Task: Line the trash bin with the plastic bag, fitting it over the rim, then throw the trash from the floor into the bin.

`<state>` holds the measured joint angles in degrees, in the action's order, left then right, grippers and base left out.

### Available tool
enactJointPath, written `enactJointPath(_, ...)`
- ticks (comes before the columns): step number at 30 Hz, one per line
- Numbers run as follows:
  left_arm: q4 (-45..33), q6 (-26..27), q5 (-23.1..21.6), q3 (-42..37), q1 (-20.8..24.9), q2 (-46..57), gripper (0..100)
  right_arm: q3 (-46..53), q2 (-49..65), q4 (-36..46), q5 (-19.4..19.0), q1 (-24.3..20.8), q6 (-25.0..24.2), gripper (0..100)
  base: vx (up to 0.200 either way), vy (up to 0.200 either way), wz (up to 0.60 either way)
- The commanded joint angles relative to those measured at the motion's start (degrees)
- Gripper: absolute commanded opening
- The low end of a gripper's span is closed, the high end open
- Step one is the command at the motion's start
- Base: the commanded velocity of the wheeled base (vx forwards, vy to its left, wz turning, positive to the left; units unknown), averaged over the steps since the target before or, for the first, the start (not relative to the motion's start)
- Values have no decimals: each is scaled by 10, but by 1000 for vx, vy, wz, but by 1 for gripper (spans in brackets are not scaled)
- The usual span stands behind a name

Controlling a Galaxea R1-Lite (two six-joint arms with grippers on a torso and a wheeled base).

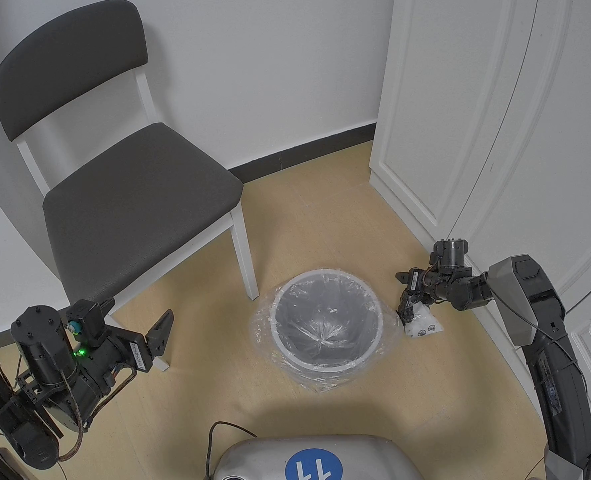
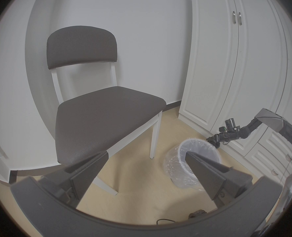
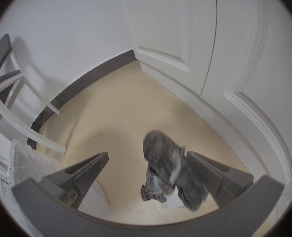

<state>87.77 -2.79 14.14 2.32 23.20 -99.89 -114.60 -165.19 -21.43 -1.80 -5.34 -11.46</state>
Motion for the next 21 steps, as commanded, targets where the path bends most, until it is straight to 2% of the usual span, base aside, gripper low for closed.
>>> enactJointPath(1, 0, 0, 0, -1, 0, 0, 100, 0, -8, -8, 1, 2, 5, 100, 0, 0, 0)
enactJointPath(17, 0, -11, 0, 0, 1, -3, 100, 0, -24, -12, -7, 12, 21, 100, 0, 0, 0)
enactJointPath(21, 0, -17, 0, -1, 1, 1, 100, 0, -40, -41, -7, 14, 21, 100, 0, 0, 0)
